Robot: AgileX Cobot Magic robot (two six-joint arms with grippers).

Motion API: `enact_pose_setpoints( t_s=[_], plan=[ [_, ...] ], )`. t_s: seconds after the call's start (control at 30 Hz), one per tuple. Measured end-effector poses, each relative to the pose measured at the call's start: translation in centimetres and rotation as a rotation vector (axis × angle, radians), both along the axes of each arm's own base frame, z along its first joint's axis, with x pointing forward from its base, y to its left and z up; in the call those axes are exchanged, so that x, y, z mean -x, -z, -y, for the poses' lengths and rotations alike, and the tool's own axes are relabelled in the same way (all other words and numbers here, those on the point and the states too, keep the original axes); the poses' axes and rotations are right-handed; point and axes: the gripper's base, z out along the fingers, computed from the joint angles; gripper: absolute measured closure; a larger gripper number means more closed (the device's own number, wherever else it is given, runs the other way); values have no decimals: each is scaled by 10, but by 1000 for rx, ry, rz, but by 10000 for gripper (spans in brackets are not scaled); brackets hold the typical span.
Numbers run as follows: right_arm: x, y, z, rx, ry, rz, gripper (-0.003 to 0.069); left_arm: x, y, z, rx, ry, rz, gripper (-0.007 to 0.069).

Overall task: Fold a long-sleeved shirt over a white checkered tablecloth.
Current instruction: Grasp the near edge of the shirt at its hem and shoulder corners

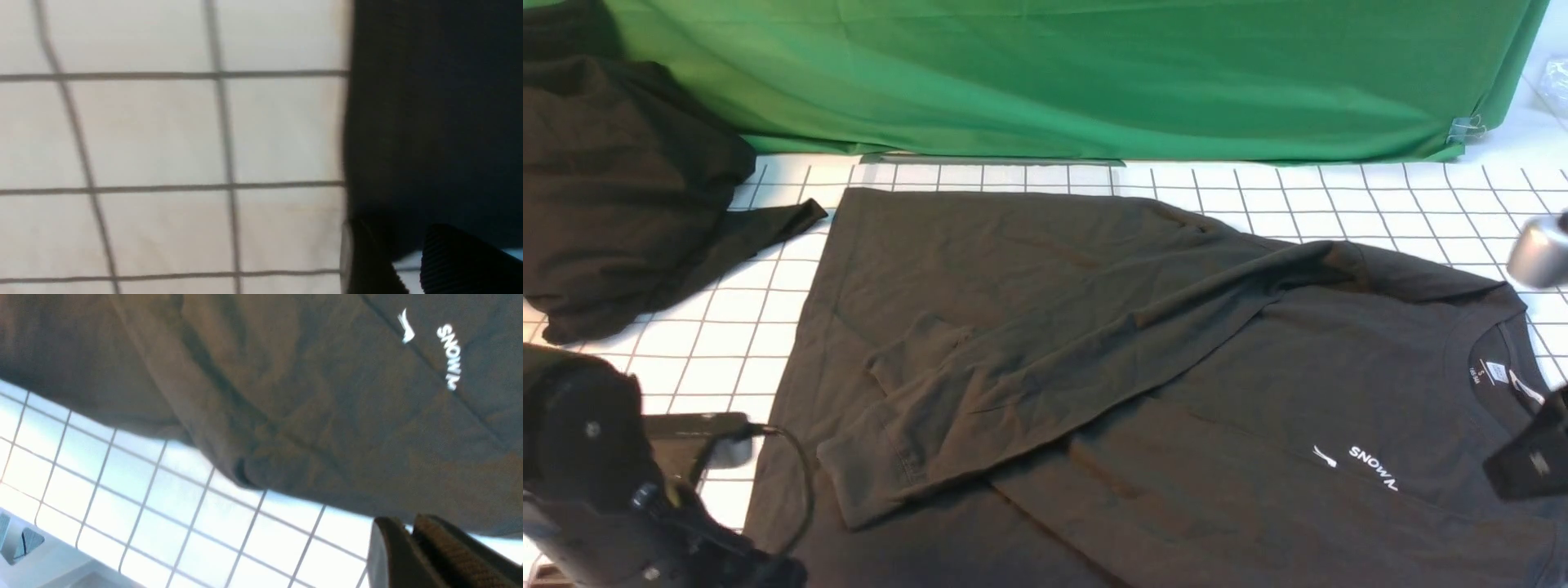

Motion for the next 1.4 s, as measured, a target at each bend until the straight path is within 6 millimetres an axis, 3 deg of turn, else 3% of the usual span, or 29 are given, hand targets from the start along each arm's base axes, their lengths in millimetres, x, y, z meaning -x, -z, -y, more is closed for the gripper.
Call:
enact_pose_setpoints(
  t_s=[0.13, 0.47, 0.63, 0.7, 0.87, 0.93, 1.07, 1.2, 1.27, 1.4],
  plan=[
    [7, 0, 1, -2, 0, 16, 587, -4, 2, -17, 44, -138, -25, 389],
    [2, -2, 1, -8, 23, 70, 587, 2, 16, 0, 54, -24, -21, 279],
    [2, -2, 1, -8, 23, 72, 586, 3, 19, 10, 33, 62, 15, 265],
    [2, -2, 1, -8, 23, 72, 586, 3, 19, 12, 33, 69, 24, 281],
    [5, -1, 1, 8, -39, 54, 586, 3, 19, 11, 21, 91, 41, 529],
    [8, 0, 0, 27, -108, 44, 586, 4, 18, 11, 19, 101, 37, 588],
    [16, 5, -9, 43, -208, 17, 585, 11, 9, 9, 15, 123, 23, 603],
    [31, 25, -31, 53, -353, -36, 585, 20, -5, 6, 22, 127, 37, 603],
    [43, 45, -48, 84, -451, -32, 574, 26, -14, 5, 31, 128, 61, 603],
    [56, 71, -68, 130, -504, 36, 481, 33, -25, 3, 43, 128, 95, 603]
  ],
)
